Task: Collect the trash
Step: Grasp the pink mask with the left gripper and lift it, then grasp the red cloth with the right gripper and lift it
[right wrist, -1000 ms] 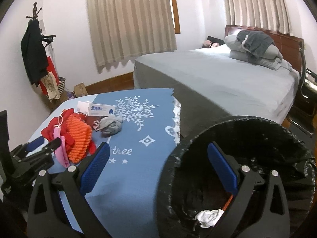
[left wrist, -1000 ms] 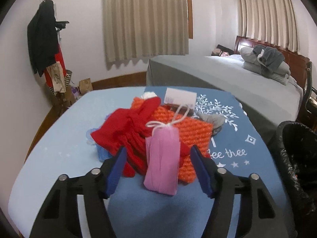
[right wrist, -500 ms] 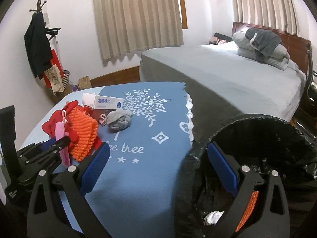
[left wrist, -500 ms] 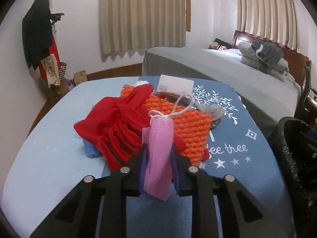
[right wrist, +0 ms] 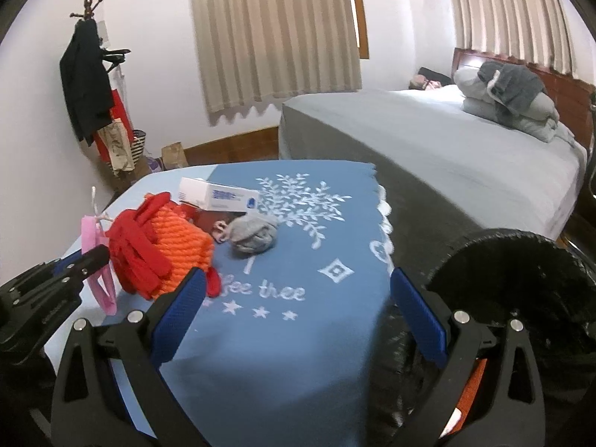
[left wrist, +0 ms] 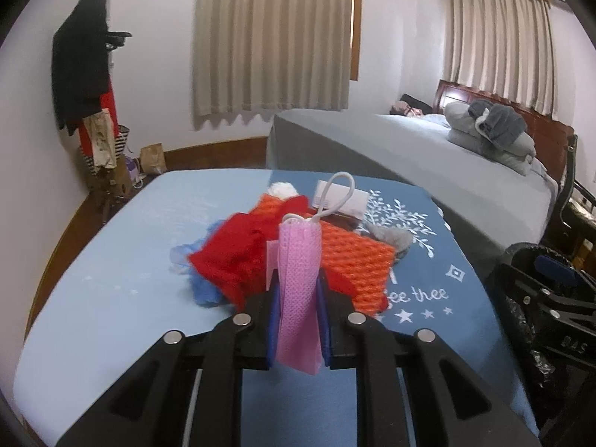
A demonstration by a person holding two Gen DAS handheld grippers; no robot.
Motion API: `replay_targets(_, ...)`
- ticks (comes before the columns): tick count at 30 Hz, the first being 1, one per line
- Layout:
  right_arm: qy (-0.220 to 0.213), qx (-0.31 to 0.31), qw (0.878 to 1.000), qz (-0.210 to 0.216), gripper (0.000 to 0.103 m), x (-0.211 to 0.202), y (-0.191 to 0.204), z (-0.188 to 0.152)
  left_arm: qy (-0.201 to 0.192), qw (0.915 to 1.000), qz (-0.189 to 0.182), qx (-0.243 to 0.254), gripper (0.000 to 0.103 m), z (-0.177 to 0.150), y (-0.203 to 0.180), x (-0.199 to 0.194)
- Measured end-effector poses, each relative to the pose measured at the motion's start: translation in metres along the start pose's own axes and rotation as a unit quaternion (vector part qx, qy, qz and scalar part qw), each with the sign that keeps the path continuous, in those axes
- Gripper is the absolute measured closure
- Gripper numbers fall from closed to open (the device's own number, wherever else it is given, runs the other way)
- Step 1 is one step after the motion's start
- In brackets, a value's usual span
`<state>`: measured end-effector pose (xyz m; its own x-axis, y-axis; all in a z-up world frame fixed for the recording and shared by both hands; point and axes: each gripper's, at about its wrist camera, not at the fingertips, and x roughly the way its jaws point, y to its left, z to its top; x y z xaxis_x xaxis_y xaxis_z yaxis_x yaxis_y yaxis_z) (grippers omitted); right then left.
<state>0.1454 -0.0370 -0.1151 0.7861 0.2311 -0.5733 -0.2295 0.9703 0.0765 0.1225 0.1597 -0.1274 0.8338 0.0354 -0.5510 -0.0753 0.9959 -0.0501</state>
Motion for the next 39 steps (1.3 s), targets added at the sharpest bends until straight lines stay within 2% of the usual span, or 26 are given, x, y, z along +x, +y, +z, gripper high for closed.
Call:
replay_targets(7,-0.005,-0.013,0.999,0.038,0.007,0.017,0.036,0.015,-0.007,0.999,0.041,-0.019,0.086,0.006,0.038,-0.007)
replay_targets(15,0.0,-0.031,0.996,0.079,0.007,0.047,0.086,0.029,0.005,0.9955,0.084,-0.044,0.086,0.003,0.084,0.004)
replay_targets(23,0.015,-0.053,0.993,0.1,0.007,0.075,0.128,0.033,0.02,0.993,0.102,-0.056,0.086,-0.005,0.112,0.023)
replay_targets(33,0.026,-0.086,0.99,0.11,0.007,0.095,0.156,0.033,0.03,0.991,0.11,-0.069,0.086,-0.009,0.134,0.029)
replay_targets(35,0.03,-0.091,0.989,0.111,0.011,0.099,0.163,0.032,0.029,0.9908,0.112,-0.07,0.086,-0.009,0.136,0.028)
replay_targets(37,0.039,-0.096,0.988,0.115,0.026,0.104,0.168,0.031,0.031,0.9907,0.112,-0.071,0.086,-0.008,0.136,0.029)
replay_targets(39,0.048,-0.102,0.987,0.118,0.033,0.107,0.171,0.029,0.031,0.9906,0.112,-0.072,0.086,-0.009,0.136,0.029)
